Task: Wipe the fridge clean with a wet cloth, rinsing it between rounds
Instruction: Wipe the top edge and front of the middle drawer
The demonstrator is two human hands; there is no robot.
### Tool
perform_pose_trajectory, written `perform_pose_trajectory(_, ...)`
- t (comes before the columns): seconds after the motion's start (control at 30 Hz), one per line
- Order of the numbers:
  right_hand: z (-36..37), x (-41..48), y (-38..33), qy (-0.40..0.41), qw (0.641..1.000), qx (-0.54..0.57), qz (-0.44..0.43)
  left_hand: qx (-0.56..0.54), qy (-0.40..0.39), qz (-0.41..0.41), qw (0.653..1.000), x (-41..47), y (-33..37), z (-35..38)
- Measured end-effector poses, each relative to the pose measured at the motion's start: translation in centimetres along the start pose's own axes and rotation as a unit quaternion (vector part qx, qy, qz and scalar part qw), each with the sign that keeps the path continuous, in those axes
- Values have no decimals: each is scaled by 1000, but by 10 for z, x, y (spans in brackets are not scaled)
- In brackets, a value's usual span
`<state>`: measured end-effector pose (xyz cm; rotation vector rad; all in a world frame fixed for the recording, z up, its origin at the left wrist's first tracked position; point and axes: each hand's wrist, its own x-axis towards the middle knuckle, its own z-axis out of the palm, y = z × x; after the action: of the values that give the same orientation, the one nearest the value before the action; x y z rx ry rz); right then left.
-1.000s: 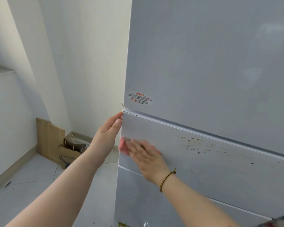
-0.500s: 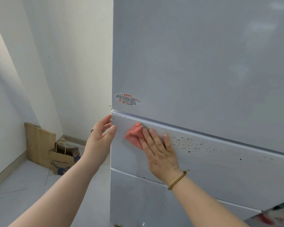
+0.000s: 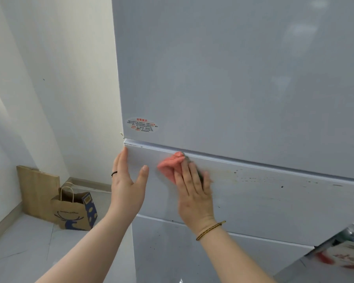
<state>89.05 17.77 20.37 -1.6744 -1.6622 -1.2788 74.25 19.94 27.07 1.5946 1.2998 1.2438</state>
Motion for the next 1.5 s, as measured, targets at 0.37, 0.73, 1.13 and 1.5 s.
perform_pose_trajectory(0.37,-12,-28,58,50,983,20,175,20,12,-11,1000,5,0,2)
perform_pose_trajectory(0.73,-21,-33,100,35,996,-37,67,255,-71,278,924,-16,-9,30)
perform_pose_trajectory(1.13,-16,-30,81,19,998,16,55,350,-31,311,883,-11,-17,36)
perform_pose_trajectory(1.5,-22,-21,66,73,917,106,377,352,-17,340,872,-12,-24,42)
